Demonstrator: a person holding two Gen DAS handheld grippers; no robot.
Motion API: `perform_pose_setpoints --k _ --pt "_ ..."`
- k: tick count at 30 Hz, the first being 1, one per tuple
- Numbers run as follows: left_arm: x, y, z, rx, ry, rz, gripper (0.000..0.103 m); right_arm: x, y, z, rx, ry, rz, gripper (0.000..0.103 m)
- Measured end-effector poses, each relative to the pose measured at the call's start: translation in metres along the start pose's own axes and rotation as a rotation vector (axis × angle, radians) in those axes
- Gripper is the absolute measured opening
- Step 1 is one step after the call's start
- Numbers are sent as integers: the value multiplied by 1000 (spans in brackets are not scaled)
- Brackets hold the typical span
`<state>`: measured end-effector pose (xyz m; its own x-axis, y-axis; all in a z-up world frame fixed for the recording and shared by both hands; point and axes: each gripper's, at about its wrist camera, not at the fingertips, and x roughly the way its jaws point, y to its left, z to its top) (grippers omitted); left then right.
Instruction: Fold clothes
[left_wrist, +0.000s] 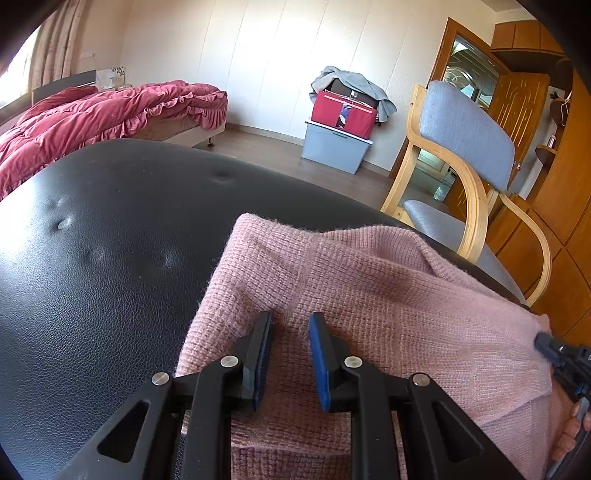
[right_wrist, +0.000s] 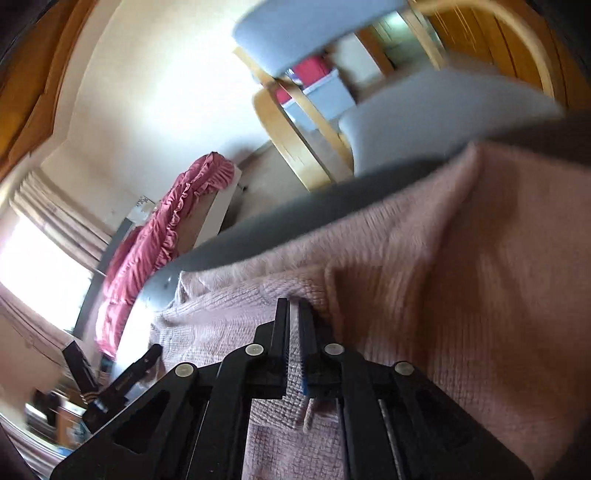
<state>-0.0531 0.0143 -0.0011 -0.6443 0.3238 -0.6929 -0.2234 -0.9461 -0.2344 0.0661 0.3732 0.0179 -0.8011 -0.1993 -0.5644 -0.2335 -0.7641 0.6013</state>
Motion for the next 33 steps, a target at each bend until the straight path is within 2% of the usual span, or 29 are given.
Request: perform_pose_setpoints --k 2,4,7,9,10,12,14,16,19,21,23,26,28,31,33 --pt "0 1 0 -1 0 -2 20 3 16 2 -50 -14 44 6" --pt "0 1 0 -3 0 -3 20 16 28 2 -72 14 109 6" --pt "0 2 0 -3 0 -5 20 37 23 4 -72 69 76 6" --pt "0 2 0 -4 0 -5 20 47 8 6 -35 82 46 0" --pt "0 2 0 -3 0 -5 20 45 1 8 10 64 57 0" --pt "0 2 0 0 -1 -2 20 30 -8 10 39 11 -6 0" --pt "0 2 0 1 -1 1 20 16 11 4 -58 -12 -44 6" --pt "0 2 0 -1 0 -1 20 2 35 -5 -167 -21 -44 6" --pt "0 3 0 -10 1 -11 20 3 53 -19 -232 60 25 6" --pt "-1 5 1 -19 2 -22 20 10 48 -30 -225 143 39 6" --pt "-1 7 1 -27 3 -31 20 6 29 -37 -196 169 19 0" --pt "-1 8 0 -28 3 -34 20 -12 -5 -43 -70 170 97 0" --pt "-1 7 0 -25 3 -31 20 -18 -18 -44 -13 164 111 0" --pt "-1 7 0 -24 3 -30 20 -26 -15 -42 13 149 117 3" --pt "-1 7 1 -26 3 -32 20 -29 -8 -41 -17 131 118 3"
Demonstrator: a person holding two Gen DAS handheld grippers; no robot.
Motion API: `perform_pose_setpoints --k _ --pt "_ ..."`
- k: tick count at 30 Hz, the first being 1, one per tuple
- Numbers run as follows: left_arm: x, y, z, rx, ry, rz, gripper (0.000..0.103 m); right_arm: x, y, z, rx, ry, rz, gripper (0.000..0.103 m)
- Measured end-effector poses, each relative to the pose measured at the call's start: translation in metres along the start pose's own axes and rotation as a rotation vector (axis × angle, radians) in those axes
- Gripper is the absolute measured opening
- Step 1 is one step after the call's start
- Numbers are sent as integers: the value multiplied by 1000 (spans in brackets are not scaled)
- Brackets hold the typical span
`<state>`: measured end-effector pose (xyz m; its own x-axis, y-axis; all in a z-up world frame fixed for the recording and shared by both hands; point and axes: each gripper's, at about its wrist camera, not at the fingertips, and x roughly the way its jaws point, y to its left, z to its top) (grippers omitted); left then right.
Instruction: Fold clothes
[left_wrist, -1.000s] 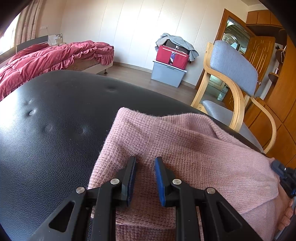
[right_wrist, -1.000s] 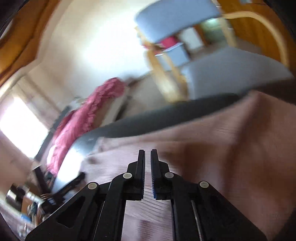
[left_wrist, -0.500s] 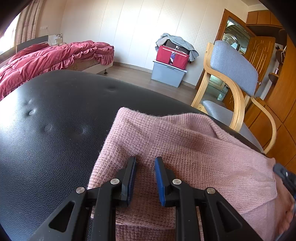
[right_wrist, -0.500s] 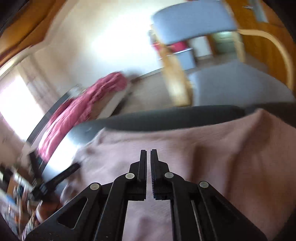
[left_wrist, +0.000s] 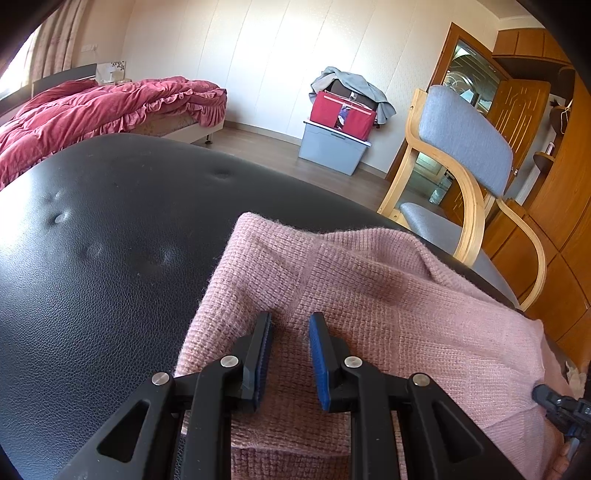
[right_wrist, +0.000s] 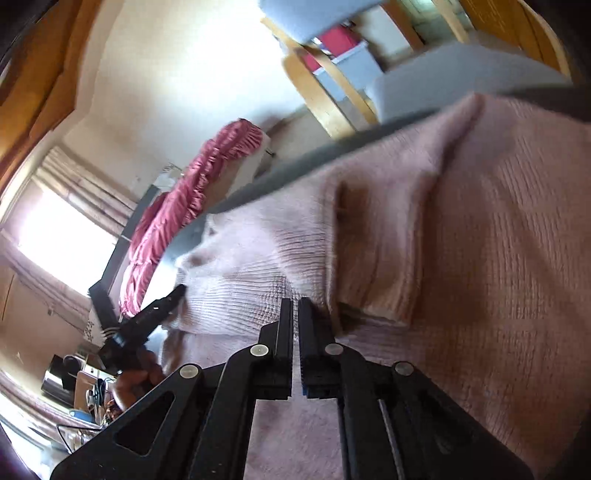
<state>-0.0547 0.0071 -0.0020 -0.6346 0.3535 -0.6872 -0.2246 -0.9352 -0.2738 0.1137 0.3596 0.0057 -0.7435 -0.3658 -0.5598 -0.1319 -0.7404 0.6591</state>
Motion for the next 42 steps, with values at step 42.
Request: perform_pose_setpoints --k 42 --pt "-5 -21 -13 41 60 -89 23 9 33 14 -110 -9 -59 26"
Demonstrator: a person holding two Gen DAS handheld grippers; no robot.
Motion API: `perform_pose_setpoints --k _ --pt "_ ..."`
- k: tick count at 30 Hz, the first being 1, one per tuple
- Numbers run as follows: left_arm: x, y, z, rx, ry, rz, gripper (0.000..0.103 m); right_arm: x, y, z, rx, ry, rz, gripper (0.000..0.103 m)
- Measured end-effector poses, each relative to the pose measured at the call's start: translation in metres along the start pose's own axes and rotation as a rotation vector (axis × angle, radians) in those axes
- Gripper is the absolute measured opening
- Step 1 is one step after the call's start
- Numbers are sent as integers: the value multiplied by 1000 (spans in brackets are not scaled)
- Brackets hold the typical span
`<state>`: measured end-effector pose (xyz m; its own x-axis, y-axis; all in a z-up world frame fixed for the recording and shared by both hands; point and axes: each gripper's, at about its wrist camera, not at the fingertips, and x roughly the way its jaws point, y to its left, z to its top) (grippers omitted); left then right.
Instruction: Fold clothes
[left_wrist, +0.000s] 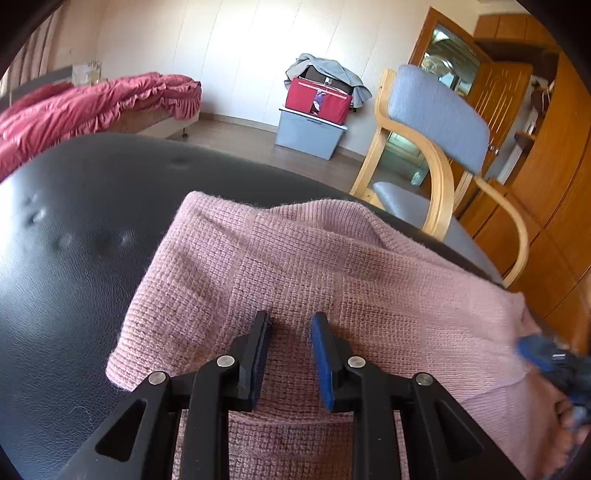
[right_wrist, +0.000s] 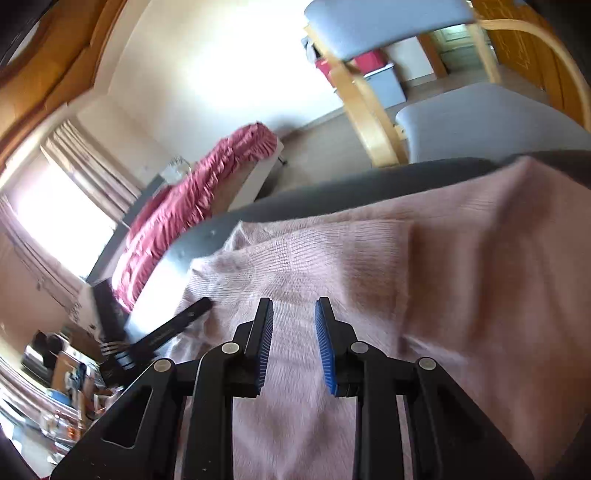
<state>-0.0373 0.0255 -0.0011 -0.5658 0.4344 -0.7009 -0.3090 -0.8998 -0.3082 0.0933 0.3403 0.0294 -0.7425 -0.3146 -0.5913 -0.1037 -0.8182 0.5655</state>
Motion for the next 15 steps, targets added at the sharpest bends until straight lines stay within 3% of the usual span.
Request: perform_pose_setpoints --k 2,4,9,11,15 --pt "-3 8 -1 -9 10 -29 23 12 -7 -3 -2 5 -48 21" --pt "-6 17 -1 -4 26 -51 23 14 -19 -7 12 -12 -65 0" --pt "-20 38 0 24 50 -38 22 10 -32 -9 64 -14 -17 0" --pt "-30 44 -3 57 53 24 22 9 -30 -10 50 -16 -31 0" --pt "-54 43 -1 58 -21 232 20 13 -27 -8 39 -18 -44 0"
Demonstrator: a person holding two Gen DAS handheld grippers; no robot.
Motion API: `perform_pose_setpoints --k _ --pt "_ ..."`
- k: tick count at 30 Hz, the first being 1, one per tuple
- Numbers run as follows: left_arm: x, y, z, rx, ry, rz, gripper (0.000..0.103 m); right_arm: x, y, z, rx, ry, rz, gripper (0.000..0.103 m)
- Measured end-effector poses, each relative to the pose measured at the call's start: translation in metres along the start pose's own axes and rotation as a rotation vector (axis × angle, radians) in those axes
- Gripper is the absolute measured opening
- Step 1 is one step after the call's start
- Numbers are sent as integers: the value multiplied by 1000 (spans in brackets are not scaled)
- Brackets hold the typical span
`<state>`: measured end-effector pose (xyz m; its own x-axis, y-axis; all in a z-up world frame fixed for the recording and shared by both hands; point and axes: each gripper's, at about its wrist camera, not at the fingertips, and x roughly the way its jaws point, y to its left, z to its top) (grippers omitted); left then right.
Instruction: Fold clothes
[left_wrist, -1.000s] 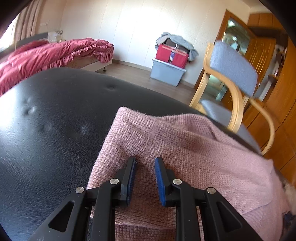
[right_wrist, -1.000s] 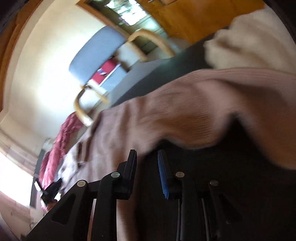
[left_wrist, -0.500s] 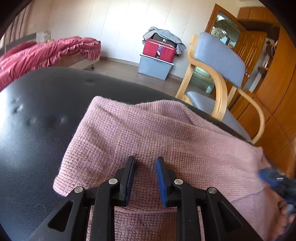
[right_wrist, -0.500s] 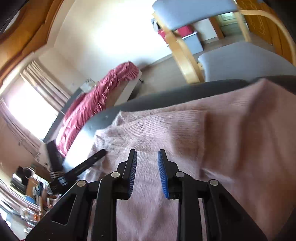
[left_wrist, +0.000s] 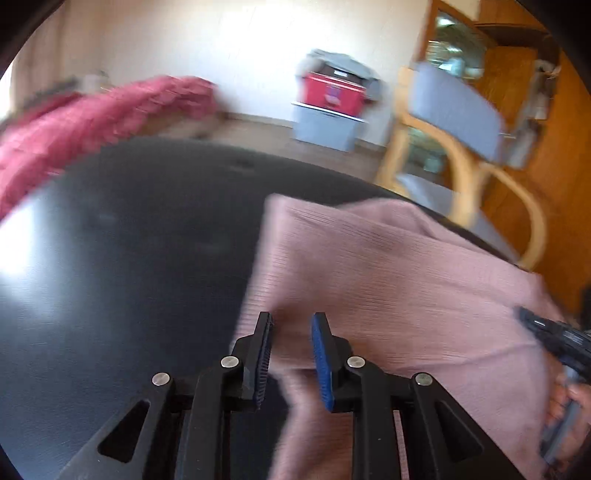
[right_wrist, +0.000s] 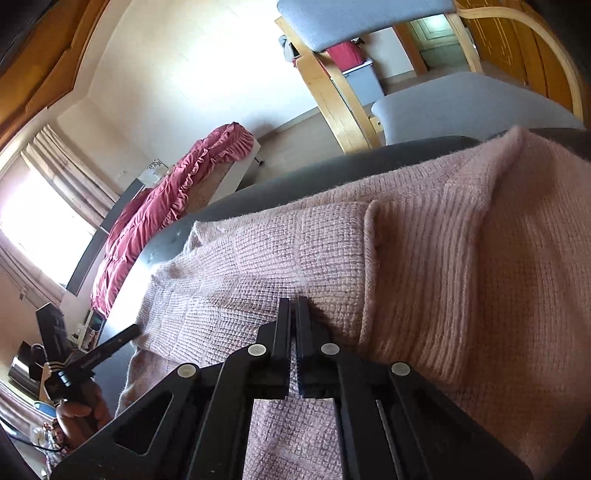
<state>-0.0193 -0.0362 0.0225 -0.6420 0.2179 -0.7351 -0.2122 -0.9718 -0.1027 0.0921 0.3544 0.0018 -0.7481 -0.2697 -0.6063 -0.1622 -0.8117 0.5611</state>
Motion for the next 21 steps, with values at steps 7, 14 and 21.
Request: perform_pose_setpoints --k 7,14,21 --pt "-1 -66 5 162 -44 -41 21 -1 0 0 -4 0 1 0" --pt "24 -48 -6 137 46 4 26 1 -2 1 13 2 23 0" --pt "0 -2 -9 91 61 -30 24 3 -2 3 10 5 21 0"
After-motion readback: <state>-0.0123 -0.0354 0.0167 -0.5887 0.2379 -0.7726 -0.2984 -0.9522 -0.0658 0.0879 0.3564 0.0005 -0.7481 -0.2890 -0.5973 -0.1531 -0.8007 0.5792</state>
